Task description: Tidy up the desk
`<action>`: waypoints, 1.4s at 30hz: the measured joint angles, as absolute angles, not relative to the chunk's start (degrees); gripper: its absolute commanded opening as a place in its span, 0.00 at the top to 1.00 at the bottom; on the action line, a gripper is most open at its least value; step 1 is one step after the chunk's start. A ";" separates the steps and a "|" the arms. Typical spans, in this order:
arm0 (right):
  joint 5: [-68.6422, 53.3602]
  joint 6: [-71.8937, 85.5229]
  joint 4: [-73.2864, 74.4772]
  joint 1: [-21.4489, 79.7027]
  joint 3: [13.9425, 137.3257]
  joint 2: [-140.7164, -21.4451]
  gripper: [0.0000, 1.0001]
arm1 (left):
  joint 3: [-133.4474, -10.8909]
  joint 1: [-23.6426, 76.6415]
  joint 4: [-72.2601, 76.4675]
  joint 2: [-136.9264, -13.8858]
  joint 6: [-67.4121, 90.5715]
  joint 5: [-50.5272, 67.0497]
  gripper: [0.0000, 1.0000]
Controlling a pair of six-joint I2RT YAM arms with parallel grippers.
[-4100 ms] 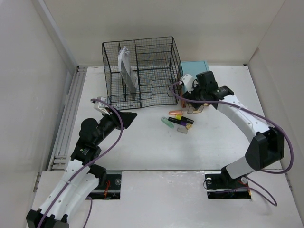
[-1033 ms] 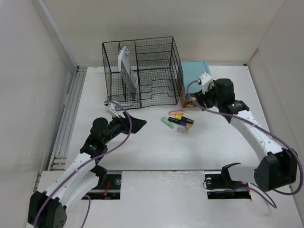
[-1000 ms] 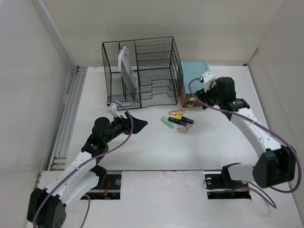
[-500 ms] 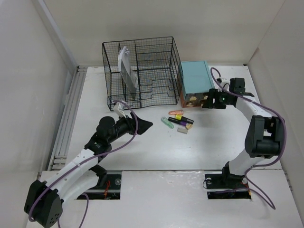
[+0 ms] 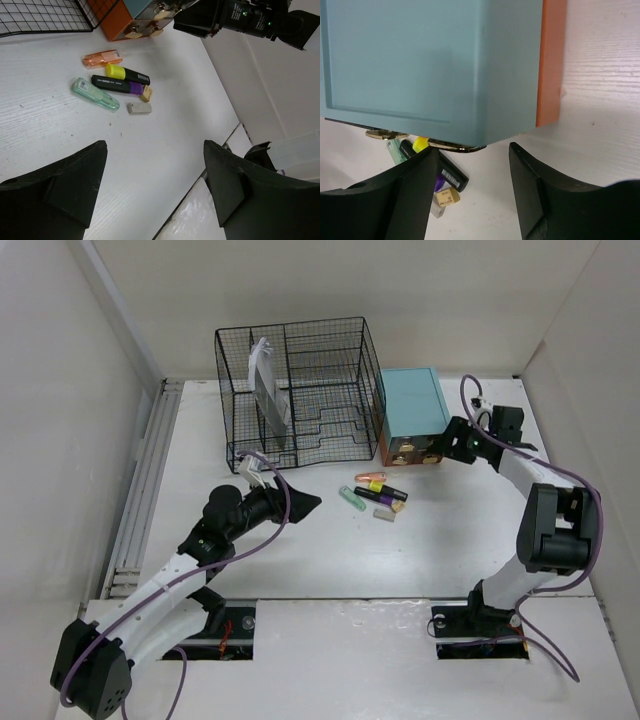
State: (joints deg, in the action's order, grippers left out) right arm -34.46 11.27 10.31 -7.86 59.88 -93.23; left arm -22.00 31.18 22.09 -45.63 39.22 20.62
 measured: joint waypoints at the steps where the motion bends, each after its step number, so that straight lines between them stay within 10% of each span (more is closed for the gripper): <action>1: -34.22 12.16 8.97 -7.86 59.02 -92.92 0.37 | -22.00 31.18 22.09 -45.60 39.22 20.53 0.25; 42: -30.39 22.70 -3.46 -7.35 53.47 -89.69 0.40 | -22.00 31.18 21.50 -43.31 38.79 19.46 0.25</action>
